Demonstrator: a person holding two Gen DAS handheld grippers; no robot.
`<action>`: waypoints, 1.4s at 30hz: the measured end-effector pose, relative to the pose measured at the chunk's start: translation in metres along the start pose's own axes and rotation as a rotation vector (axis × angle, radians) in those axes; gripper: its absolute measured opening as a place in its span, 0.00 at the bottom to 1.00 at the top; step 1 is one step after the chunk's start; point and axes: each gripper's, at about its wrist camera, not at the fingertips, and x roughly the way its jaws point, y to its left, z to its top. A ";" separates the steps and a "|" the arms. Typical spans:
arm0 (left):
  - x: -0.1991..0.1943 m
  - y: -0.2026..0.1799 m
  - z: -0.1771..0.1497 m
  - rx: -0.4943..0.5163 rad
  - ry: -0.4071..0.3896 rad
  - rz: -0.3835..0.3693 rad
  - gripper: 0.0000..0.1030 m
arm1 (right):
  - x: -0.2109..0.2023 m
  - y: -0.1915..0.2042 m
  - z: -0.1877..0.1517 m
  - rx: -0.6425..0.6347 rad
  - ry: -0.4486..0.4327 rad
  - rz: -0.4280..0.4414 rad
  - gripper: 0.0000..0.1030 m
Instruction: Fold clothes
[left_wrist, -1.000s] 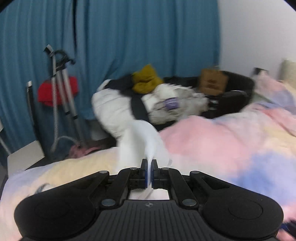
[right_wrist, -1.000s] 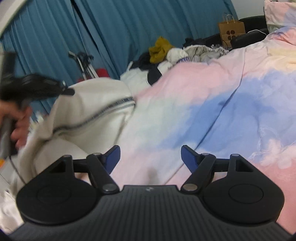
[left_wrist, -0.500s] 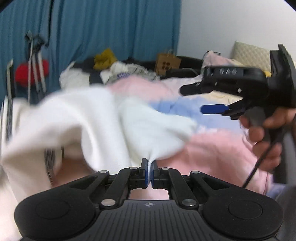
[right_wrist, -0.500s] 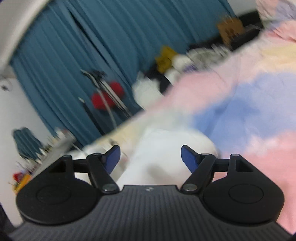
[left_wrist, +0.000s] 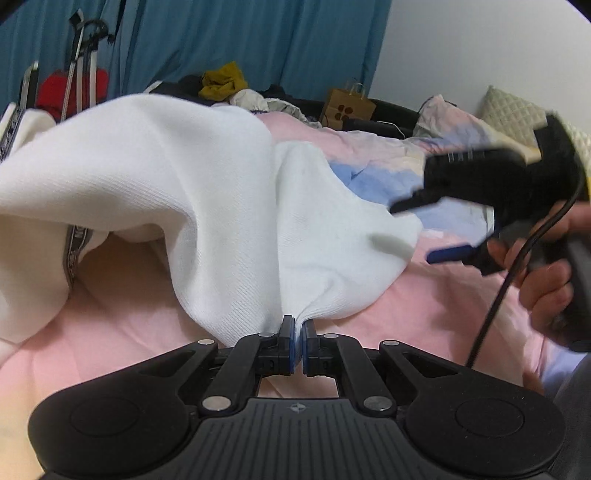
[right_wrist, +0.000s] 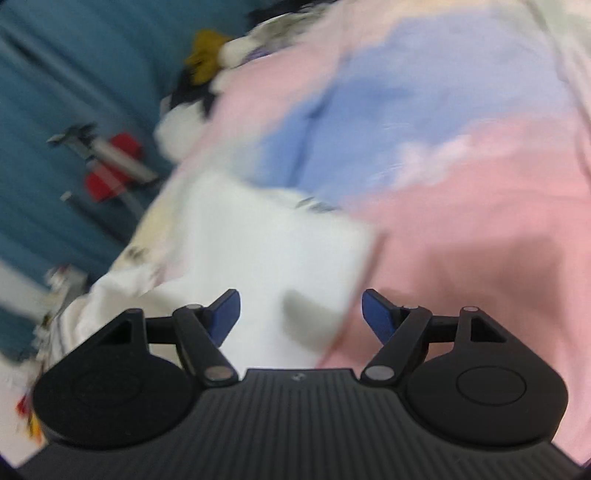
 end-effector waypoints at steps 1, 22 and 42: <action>0.000 0.001 -0.001 -0.004 -0.002 -0.007 0.04 | 0.002 -0.004 0.003 0.015 -0.021 -0.041 0.74; -0.042 -0.002 -0.007 -0.024 -0.098 -0.156 0.36 | 0.010 0.070 0.122 -0.192 -0.423 0.022 0.10; -0.025 0.048 0.003 -0.237 -0.043 -0.161 0.46 | 0.041 -0.103 0.165 0.225 -0.422 -0.215 0.42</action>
